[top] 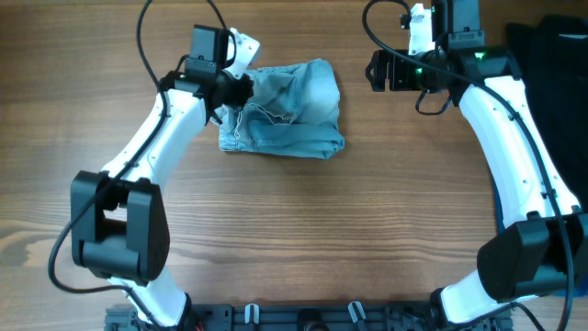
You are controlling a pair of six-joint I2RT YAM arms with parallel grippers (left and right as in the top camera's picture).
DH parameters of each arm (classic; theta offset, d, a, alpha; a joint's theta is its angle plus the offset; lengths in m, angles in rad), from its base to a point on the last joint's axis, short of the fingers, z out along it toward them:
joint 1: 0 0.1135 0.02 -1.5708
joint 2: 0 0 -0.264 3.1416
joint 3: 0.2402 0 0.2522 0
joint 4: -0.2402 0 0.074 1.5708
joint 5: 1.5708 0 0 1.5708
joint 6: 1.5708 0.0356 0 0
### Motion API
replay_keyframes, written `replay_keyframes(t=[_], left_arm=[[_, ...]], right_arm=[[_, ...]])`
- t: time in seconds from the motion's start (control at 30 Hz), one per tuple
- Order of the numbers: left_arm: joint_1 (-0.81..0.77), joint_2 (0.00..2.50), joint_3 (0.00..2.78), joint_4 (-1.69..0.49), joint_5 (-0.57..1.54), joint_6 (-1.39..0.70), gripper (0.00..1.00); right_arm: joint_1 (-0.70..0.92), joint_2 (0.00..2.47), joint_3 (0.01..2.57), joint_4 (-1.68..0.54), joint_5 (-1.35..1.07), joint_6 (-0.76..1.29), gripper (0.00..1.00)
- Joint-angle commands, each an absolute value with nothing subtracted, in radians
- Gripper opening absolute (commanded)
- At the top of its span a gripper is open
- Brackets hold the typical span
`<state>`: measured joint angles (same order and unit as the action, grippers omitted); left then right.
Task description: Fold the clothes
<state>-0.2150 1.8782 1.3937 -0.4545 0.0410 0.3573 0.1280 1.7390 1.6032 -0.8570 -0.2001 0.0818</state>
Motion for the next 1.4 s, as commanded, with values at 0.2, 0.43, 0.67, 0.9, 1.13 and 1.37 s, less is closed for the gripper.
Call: replay_keyframes(t=[0.2, 0.43, 0.67, 0.9, 1.13, 1.37], left_arm=[[-0.123, 2.041, 1.412, -0.226, -0.094, 0.098, 0.46], [-0.083, 1.993, 1.414, -0.177, -0.165, 0.025, 1.0], [-0.115, 1.729, 1.414, -0.418, 0.091, -0.077, 0.79], [-0.258, 1.817, 1.411, -0.728, 0.138, 0.496, 0.8], [-0.306, 1.846, 1.41, -0.702, 0.138, 0.595, 0.81], [-0.319, 1.903, 1.409, -0.616, 0.138, 0.599, 0.76]], right_arm=[[0.126, 1.726, 1.602, -0.854, -0.186, 0.081, 1.0], [0.126, 1.726, 1.602, -0.853, -0.186, 0.081, 0.99], [0.126, 1.727, 1.602, -0.853, -0.186, 0.081, 1.0], [0.126, 1.727, 1.602, -0.853, -0.186, 0.081, 1.0], [0.126, 1.727, 1.602, -0.853, -0.186, 0.081, 1.0], [0.126, 1.727, 1.602, -0.853, -0.186, 0.081, 1.0]])
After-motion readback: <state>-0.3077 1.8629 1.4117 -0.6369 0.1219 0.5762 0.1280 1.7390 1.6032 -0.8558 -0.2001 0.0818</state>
